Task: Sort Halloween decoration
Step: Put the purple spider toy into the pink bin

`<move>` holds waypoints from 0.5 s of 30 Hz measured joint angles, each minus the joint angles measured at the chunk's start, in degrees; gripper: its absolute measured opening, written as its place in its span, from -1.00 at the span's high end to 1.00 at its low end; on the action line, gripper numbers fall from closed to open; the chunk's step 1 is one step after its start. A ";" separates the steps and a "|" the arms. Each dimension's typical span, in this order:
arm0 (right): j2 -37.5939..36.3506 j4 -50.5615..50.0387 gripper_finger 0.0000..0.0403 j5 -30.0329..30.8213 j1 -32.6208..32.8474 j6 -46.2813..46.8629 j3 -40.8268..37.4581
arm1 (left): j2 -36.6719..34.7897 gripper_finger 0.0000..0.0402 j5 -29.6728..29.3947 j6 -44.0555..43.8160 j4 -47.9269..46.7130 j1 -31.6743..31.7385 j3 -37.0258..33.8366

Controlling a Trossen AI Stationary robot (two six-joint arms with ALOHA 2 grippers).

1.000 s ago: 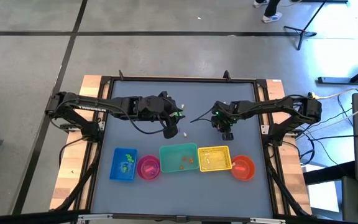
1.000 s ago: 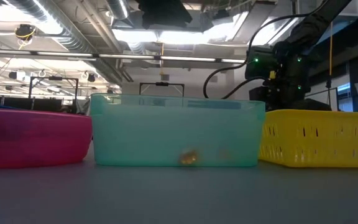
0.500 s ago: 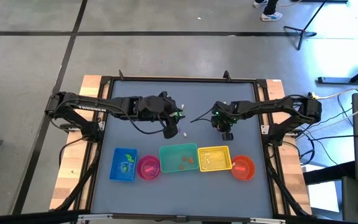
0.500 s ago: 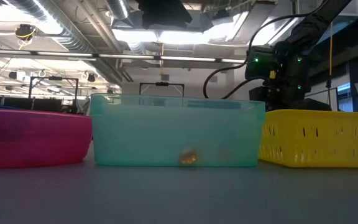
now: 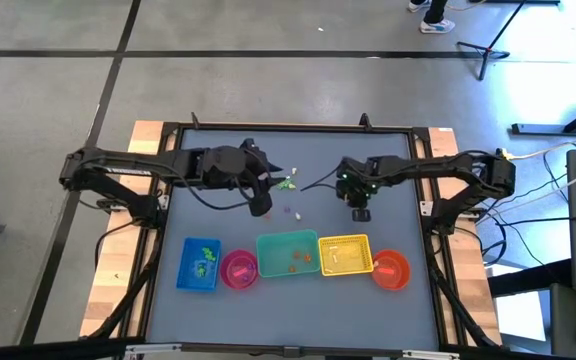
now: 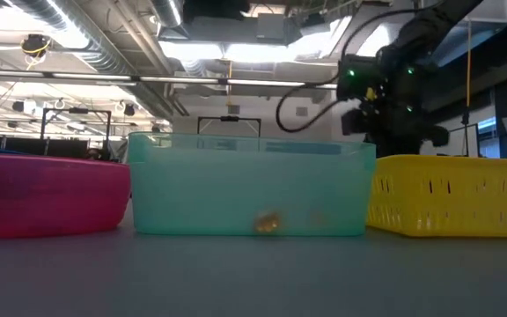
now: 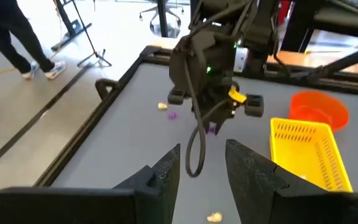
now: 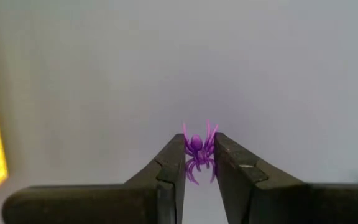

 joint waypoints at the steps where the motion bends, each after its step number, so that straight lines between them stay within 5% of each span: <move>1: 0.00 -0.63 0.64 -0.14 0.00 0.12 0.98 | -0.74 0.44 0.00 0.00 -0.05 -0.02 0.00; 9: -0.05 3.91 0.64 -2.54 3.68 0.15 8.75 | -6.19 0.44 -1.05 -0.04 -8.76 -0.02 0.02; 15: -0.11 19.90 0.64 -2.67 11.88 1.33 10.91 | -10.78 0.44 -1.12 -1.69 -18.78 -0.02 0.02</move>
